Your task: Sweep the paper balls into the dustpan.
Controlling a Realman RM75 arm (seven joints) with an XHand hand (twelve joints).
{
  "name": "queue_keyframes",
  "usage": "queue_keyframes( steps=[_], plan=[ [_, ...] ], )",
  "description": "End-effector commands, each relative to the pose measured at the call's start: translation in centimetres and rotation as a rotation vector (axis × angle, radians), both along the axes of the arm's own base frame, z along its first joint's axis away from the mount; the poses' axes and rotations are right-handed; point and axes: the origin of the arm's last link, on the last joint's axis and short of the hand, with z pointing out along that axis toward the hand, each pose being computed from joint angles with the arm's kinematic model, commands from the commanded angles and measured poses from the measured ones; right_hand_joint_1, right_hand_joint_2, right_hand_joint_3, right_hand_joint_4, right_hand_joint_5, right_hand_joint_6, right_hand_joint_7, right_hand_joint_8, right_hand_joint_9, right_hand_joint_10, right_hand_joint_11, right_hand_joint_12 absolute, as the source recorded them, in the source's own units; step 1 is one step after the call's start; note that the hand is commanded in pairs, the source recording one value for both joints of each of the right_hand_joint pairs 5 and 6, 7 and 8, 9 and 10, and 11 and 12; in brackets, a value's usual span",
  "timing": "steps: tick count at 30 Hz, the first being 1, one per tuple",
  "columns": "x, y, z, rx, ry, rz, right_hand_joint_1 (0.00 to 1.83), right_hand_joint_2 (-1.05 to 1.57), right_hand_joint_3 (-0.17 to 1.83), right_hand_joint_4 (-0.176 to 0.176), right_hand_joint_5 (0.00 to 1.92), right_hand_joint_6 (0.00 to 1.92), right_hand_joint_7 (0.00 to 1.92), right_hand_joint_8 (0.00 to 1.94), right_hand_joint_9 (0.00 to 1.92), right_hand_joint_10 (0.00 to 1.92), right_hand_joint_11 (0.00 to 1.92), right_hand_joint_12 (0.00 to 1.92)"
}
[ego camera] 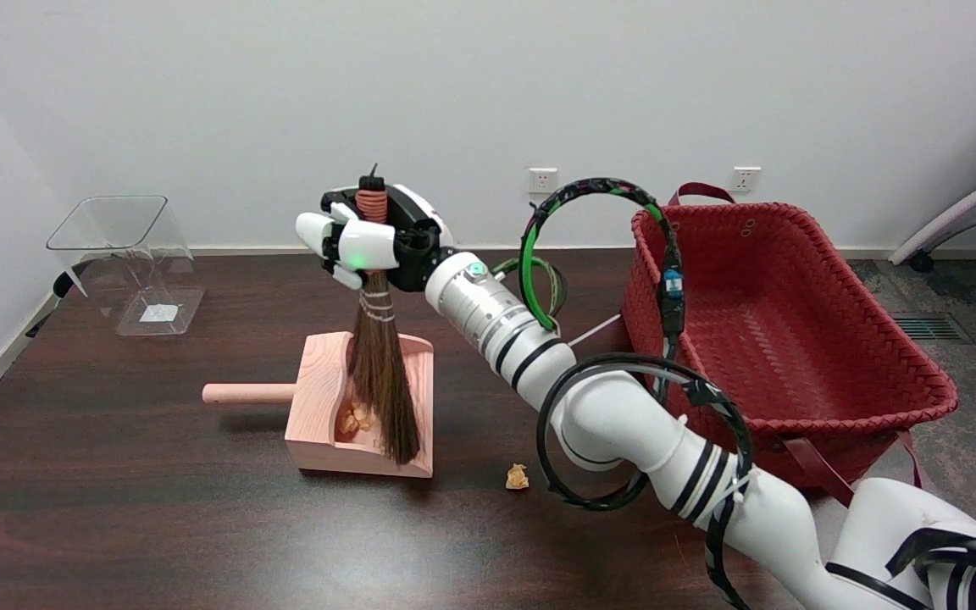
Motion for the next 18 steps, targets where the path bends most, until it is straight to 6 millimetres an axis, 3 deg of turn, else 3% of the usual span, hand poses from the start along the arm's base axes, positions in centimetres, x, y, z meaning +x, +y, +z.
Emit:
queue_keyframes(
  steps=[1, 7, 13, 18],
  plan=[
    [4.4, -2.4, 4.4, -0.259, 0.480, 0.288, 1.39, 0.90, 0.79, 0.000, 1.92, 1.92, 1.92, 1.92, 1.92, 1.92, 1.92, 1.92],
    [4.5, -3.0, 7.0, -0.366, 0.728, 0.325, 1.37, 0.99, 0.72, 0.000, 1.92, 1.92, 1.92, 1.92, 1.92, 1.92, 1.92, 1.92],
    [1.7, -1.7, 8.8, -0.428, 0.816, 0.259, 1.36, 1.05, 0.66, 0.000, 1.92, 1.92, 1.92, 1.92, 1.92, 1.92, 1.92, 1.92],
    [-0.2, -0.6, 9.0, -0.441, 0.830, 0.195, 1.34, 1.11, 0.59, 0.000, 1.92, 1.92, 1.92, 1.92, 1.92, 1.92, 1.92, 1.92]
  ],
)
